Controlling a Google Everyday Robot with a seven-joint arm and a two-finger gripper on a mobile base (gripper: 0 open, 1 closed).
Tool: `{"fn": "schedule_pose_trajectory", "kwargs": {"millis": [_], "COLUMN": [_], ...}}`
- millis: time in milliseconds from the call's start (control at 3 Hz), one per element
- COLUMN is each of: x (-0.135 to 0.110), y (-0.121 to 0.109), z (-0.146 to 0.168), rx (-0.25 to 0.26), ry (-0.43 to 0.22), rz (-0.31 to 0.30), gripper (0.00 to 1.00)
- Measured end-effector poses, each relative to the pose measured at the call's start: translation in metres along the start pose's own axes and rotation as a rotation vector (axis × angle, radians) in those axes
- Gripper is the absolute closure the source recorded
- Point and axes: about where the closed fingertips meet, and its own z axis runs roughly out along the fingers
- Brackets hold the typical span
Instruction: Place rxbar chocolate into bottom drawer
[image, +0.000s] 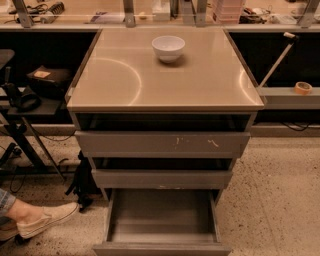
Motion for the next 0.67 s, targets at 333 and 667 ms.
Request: {"fn": "schedule_pose_trajectory", "kwargs": {"millis": [333,667], "x": [0.003,0.035], "y": [0.014,0.055], "z": [-0.001,0.009], "rx": [-0.003,-0.043], "ry": [-0.023,-0.078], "rz": [-0.004,0.046], "gripper": [1.00,1.00]}}
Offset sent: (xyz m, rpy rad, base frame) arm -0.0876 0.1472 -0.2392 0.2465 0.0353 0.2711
